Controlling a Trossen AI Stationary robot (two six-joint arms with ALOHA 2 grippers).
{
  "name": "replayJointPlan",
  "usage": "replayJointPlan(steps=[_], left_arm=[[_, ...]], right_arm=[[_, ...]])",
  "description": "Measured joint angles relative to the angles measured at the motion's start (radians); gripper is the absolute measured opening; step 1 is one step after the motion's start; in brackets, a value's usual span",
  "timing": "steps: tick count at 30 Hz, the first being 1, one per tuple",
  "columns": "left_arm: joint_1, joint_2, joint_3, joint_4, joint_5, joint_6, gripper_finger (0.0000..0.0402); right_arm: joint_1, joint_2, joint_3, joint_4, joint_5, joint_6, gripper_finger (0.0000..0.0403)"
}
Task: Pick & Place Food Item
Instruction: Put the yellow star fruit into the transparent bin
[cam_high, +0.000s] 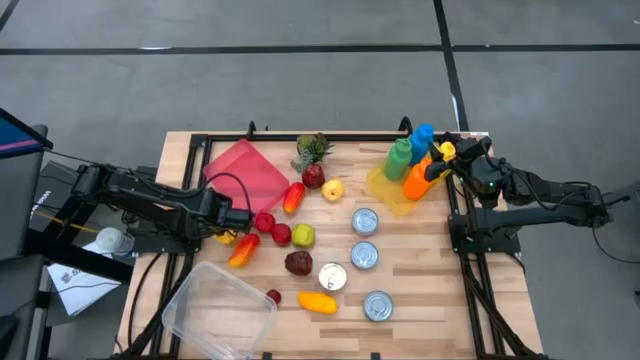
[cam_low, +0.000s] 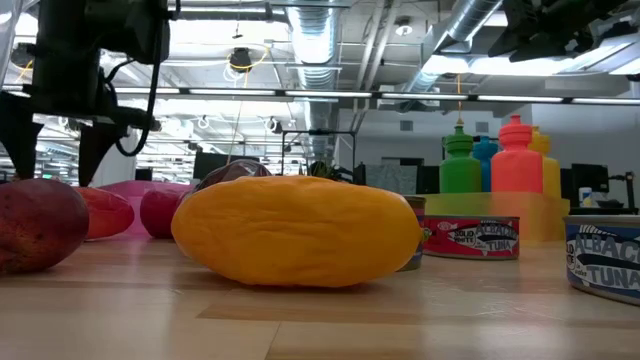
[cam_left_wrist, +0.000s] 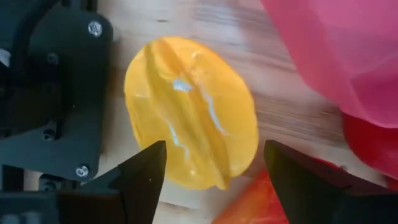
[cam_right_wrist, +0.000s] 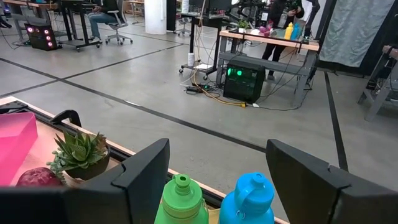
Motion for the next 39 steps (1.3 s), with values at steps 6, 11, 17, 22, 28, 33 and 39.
replayJointPlan(steps=[6, 11, 17, 22, 28, 33, 39], left_arm=[[0.000, 0.000, -0.021, 0.013, 0.007, -0.021, 0.0213], [0.000, 0.000, -0.021, 0.013, 0.016, -0.025, 0.0170], [0.000, 0.000, -0.021, 0.016, 0.025, -0.054, 0.0115], [0.000, 0.000, -0.021, 0.015, 0.014, -0.059, 0.0076], [0.000, 0.000, -0.021, 0.014, 0.004, -0.068, 0.0037], [0.000, 0.000, -0.021, 0.014, -0.003, -0.068, 0.0021], [0.000, 0.000, -0.021, 0.014, 0.001, -0.072, 0.0025]], right_arm=[[0.000, 0.000, 0.000, 0.000, 0.000, -0.001, 0.0260], [0.000, 0.000, 0.000, -0.008, 0.000, -0.001, 0.0260], [0.000, 0.000, 0.000, -0.026, -0.003, 0.000, 0.0260], [0.000, 0.000, 0.000, -0.027, -0.007, 0.000, 0.0260], [0.000, 0.000, 0.000, -0.030, -0.007, 0.000, 0.0260], [0.000, 0.000, 0.000, -0.030, -0.007, 0.000, 0.0260], [0.000, 0.000, 0.000, -0.030, -0.007, 0.000, 0.0260]])
